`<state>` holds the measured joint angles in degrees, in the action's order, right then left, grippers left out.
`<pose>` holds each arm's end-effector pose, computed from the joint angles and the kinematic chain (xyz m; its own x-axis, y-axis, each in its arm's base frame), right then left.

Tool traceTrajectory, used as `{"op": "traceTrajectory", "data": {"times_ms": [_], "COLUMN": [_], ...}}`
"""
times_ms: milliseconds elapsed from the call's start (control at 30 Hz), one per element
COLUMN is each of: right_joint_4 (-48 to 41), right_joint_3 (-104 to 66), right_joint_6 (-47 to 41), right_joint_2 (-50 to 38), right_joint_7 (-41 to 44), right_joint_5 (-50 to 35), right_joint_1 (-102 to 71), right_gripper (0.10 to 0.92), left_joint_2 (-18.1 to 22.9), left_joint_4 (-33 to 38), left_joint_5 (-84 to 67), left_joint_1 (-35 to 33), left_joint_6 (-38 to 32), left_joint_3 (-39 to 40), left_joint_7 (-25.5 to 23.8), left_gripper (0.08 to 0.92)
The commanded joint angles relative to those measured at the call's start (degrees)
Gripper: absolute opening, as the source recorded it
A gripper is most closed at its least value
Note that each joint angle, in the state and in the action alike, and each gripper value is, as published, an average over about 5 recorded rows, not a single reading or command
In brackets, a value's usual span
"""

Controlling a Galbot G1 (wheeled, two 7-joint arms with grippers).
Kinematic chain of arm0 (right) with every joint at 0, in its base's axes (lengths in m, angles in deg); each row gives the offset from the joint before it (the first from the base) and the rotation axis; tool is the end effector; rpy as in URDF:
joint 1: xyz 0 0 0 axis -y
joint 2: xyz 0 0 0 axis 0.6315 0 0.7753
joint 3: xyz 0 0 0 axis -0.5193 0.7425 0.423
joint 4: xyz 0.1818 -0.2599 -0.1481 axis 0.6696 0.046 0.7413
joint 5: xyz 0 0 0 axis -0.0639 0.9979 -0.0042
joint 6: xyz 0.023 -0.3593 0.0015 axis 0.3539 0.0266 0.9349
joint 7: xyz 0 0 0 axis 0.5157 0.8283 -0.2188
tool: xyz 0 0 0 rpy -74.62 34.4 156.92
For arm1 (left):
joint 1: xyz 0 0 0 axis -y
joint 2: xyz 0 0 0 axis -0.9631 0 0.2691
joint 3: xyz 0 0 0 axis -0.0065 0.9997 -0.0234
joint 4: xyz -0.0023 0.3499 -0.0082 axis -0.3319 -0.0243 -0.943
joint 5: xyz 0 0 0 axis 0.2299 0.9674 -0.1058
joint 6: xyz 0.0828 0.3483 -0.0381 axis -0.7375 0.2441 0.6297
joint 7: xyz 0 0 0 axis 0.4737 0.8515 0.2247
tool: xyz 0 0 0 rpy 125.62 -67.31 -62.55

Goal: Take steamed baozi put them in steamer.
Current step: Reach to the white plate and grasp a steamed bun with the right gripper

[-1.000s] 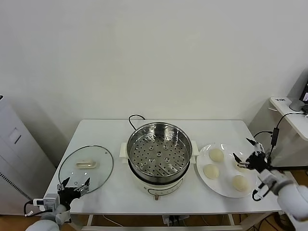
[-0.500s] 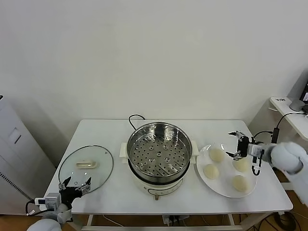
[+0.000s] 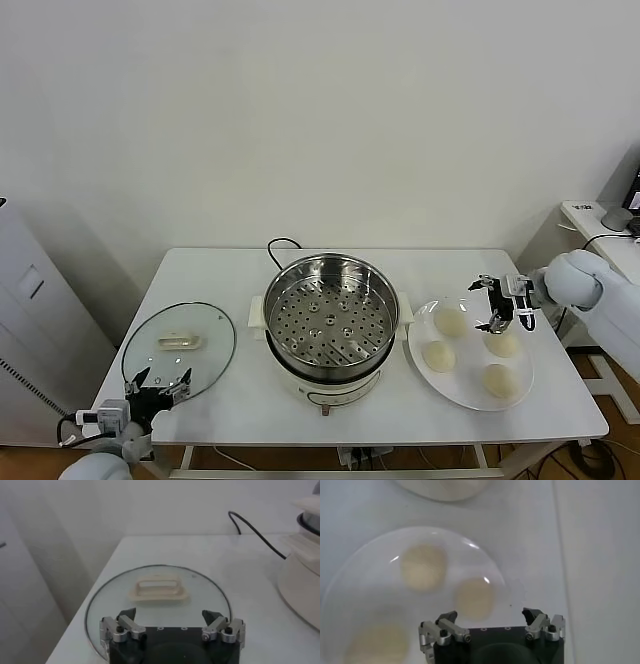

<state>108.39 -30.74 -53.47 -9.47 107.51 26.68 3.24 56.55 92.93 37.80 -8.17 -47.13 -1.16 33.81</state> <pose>0.5026 -0.2423 -0.1770 -0.3814 -0.2006 0.9024 -0.9191 -0.0218 -0.3933 0.2279 0.1152 -0.3338 -0.8810 -0.0217 0.4727 0.0013 0.9988 0.0484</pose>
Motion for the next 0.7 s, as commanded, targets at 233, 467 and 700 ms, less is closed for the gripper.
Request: {"op": "traceTrajectory", "data": {"times_ms": [233, 467, 700], "right_joint_4": [-14.76, -18.41, -19.89], "right_joint_3": [9.33, 7.6, 6.07], "right_joint_6": [7.9, 9.36, 9.03], "right_joint_2": [10.88, 14.8, 16.21], "right_joint_7": [2.77, 2.61, 3.42], "right_joint_5": [3.0, 4.97, 7.38], "right_joint_1": [7.65, 5.85, 4.16], "right_gripper": [0.823, 0.823, 0.823], "left_joint_2": [-0.01, -0.03, -0.07], "left_joint_4": [-1.43, -1.46, -1.38], "left_joint_5": [0.02, 0.01, 0.01], "left_joint_1": [1.89, 1.84, 1.55], "left_joint_6": [0.2, 0.23, 0.2], "left_joint_3": [1.57, 1.74, 1.71], "left_joint_7": [0.04, 0.04, 0.05], "left_gripper": [0.823, 0.823, 0.823]}}
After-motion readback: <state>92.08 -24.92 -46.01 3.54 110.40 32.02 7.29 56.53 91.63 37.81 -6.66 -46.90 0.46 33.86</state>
